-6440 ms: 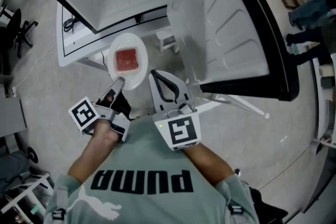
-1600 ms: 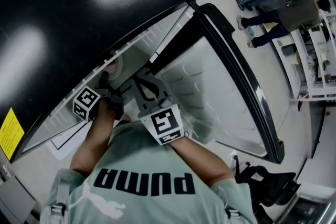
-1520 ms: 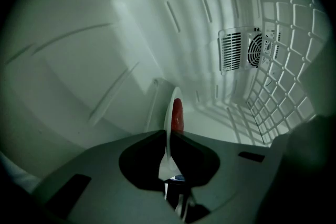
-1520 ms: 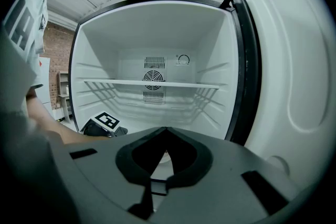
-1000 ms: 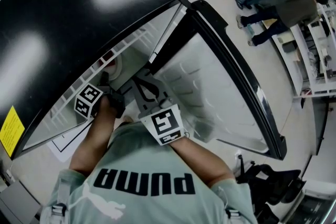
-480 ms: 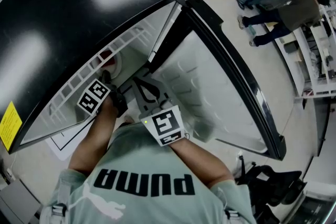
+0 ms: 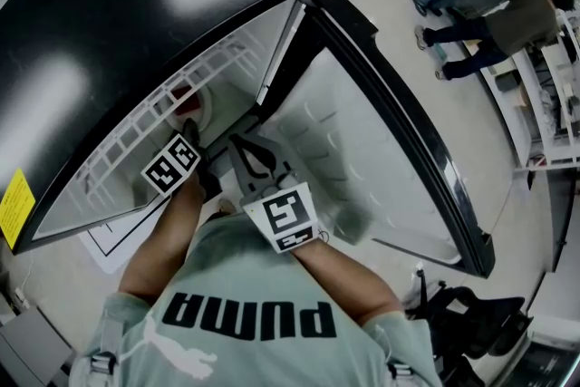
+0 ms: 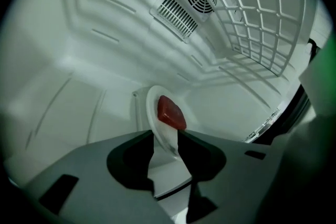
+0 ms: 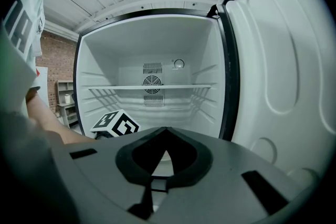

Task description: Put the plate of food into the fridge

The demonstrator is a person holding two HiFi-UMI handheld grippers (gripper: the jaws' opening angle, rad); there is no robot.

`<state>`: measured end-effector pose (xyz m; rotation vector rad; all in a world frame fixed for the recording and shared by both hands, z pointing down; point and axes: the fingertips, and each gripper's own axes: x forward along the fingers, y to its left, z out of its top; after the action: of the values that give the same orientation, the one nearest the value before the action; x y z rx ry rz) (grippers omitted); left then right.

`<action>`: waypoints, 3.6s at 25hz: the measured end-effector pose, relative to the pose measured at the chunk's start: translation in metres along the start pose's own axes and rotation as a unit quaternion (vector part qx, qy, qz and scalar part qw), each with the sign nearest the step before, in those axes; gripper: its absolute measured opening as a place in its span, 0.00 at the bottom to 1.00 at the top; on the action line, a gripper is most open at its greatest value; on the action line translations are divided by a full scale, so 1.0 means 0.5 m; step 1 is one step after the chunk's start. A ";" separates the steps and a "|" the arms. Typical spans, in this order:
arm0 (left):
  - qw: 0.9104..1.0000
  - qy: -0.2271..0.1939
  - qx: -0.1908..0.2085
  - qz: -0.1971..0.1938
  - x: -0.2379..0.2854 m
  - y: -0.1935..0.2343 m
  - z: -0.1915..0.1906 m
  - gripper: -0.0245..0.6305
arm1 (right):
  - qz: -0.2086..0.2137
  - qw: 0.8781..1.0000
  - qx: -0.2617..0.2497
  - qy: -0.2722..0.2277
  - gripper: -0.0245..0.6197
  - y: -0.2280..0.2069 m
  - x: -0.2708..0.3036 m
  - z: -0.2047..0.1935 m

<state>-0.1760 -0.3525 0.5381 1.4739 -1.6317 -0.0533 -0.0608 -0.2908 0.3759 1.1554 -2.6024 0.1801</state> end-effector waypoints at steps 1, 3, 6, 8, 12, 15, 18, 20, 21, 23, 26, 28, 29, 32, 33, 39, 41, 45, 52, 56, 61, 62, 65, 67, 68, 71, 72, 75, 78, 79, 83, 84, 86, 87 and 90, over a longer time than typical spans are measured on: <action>1.000 0.002 0.008 -0.001 0.000 -0.002 -0.003 0.24 | -0.001 1.000 -0.001 -0.002 0.05 -0.001 -0.001 -0.001; 1.000 0.007 0.023 0.000 -0.003 -0.002 -0.009 0.26 | -0.003 1.000 -0.002 -0.005 0.05 -0.001 -0.004 -0.003; 0.999 0.019 0.046 0.008 -0.009 0.003 -0.022 0.27 | -0.004 1.000 -0.002 -0.005 0.05 -0.003 -0.009 -0.004; 0.997 0.025 0.067 0.015 -0.014 0.008 -0.028 0.28 | -0.003 1.000 -0.001 -0.005 0.05 -0.003 -0.011 -0.004; 0.994 0.025 0.105 0.023 -0.027 0.012 -0.028 0.28 | 0.005 1.000 -0.001 -0.008 0.05 0.006 -0.012 -0.001; 0.992 0.018 0.125 0.020 -0.037 0.012 -0.025 0.28 | 0.013 1.000 0.001 -0.009 0.05 0.017 -0.013 0.001; 0.988 -0.001 0.157 0.007 -0.054 0.000 -0.020 0.28 | 0.019 1.000 0.002 -0.008 0.05 0.023 -0.014 -0.003; 0.984 -0.019 0.177 -0.013 -0.069 -0.017 -0.017 0.28 | 0.024 1.000 0.003 -0.006 0.05 0.029 -0.015 -0.007; 0.982 -0.027 0.185 -0.026 -0.077 -0.028 -0.015 0.28 | 0.026 1.000 0.000 -0.007 0.05 0.031 -0.015 -0.010; 0.977 -0.043 0.201 -0.052 -0.095 -0.050 -0.014 0.28 | 0.029 1.000 -0.004 -0.008 0.05 0.035 -0.017 -0.016; 0.970 -0.063 0.220 -0.085 -0.124 -0.083 -0.014 0.26 | 0.038 0.999 0.000 -0.007 0.05 0.041 -0.026 -0.020; 0.966 -0.072 0.226 -0.104 -0.145 -0.103 -0.018 0.15 | 0.042 0.999 0.003 -0.009 0.05 0.044 -0.036 -0.022; 0.964 -0.076 0.229 -0.111 -0.156 -0.112 -0.021 0.10 | 0.042 0.999 0.002 -0.012 0.05 0.044 -0.041 -0.025; 0.957 -0.090 0.245 -0.128 -0.190 -0.140 -0.032 0.05 | 0.045 0.999 0.002 -0.015 0.05 0.044 -0.061 -0.033; 0.954 -0.095 0.250 -0.133 -0.202 -0.150 -0.037 0.04 | 0.046 0.999 0.002 -0.014 0.05 0.045 -0.069 -0.037; 0.941 -0.113 0.277 -0.156 -0.285 -0.209 -0.077 0.04 | 0.057 0.998 0.000 -0.025 0.05 0.054 -0.124 -0.046; 0.939 -0.114 0.278 -0.165 -0.313 -0.229 -0.095 0.04 | 0.061 0.998 0.000 -0.030 0.05 0.054 -0.147 -0.048; 0.938 -0.116 0.273 -0.177 -0.370 -0.259 -0.133 0.04 | 0.074 0.997 0.000 -0.038 0.05 0.062 -0.196 -0.055; 0.932 -0.130 0.286 -0.181 -0.467 -0.298 -0.205 0.04 | 0.091 0.994 0.002 -0.053 0.05 0.081 -0.293 -0.079; 0.928 -0.136 0.298 -0.175 -0.516 -0.309 -0.254 0.04 | 0.098 0.993 -0.005 -0.062 0.05 0.093 -0.348 -0.101; 0.929 -0.140 0.305 -0.156 -0.568 -0.305 -0.314 0.04 | 0.112 0.992 0.001 -0.064 0.05 0.114 -0.406 -0.138; 0.929 -0.140 0.306 -0.153 -0.577 -0.304 -0.324 0.04 | 0.114 0.991 0.004 -0.064 0.05 0.119 -0.415 -0.144; 0.930 -0.138 0.308 -0.147 -0.600 -0.299 -0.349 0.04 | 0.121 0.991 0.011 -0.062 0.05 0.130 -0.436 -0.155; 0.930 -0.137 0.309 -0.145 -0.614 -0.294 -0.360 0.04 | 0.123 0.990 0.014 -0.066 0.05 0.136 -0.448 -0.157; 0.930 -0.138 0.311 -0.143 -0.621 -0.292 -0.363 0.04 | 0.122 0.990 0.015 -0.069 0.05 0.138 -0.452 -0.156; 0.928 -0.141 0.316 -0.141 -0.640 -0.288 -0.368 0.04 | 0.122 0.990 0.013 -0.075 0.05 0.147 -0.462 -0.155; 0.927 -0.143 0.317 -0.140 -0.646 -0.286 -0.370 0.04 | 0.123 0.990 0.010 -0.076 0.05 0.151 -0.465 -0.154; 0.924 -0.147 0.323 -0.142 -0.670 -0.279 -0.374 0.04 | 0.123 0.989 -0.002 -0.079 0.05 0.170 -0.475 -0.151; 0.921 -0.148 0.329 -0.148 -0.698 -0.266 -0.378 0.04 | 0.118 0.989 -0.009 -0.084 0.05 0.196 -0.485 -0.143; 0.920 -0.149 0.330 -0.151 -0.709 -0.261 -0.378 0.04 | 0.116 0.989 -0.008 -0.087 0.05 0.206 -0.489 -0.139; 0.916 -0.159 0.332 -0.161 -0.764 -0.232 -0.367 0.04 | 0.104 0.990 -0.003 -0.099 0.05 0.256 -0.505 -0.121; 0.915 -0.161 0.333 -0.164 -0.780 -0.222 -0.363 0.04 | 0.101 0.990 -0.004 -0.099 0.05 0.273 -0.509 -0.119; 0.913 -0.165 0.334 -0.169 -0.814 -0.201 -0.358 0.04 | 0.099 0.990 -0.010 -0.095 0.05 0.314 -0.516 -0.120; 0.912 -0.166 0.334 -0.173 -0.830 -0.190 -0.356 0.04 | 0.099 0.991 -0.013 -0.092 0.05 0.337 -0.520 -0.122; 0.910 -0.166 0.332 -0.184 -0.878 -0.161 -0.358 0.04 | 0.097 0.991 -0.016 -0.086 0.05 0.401 -0.536 -0.124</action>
<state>-0.0570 0.0714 0.3453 2.3993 -1.6971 0.0497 -0.0255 0.0470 0.3524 0.9423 -2.8582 0.0805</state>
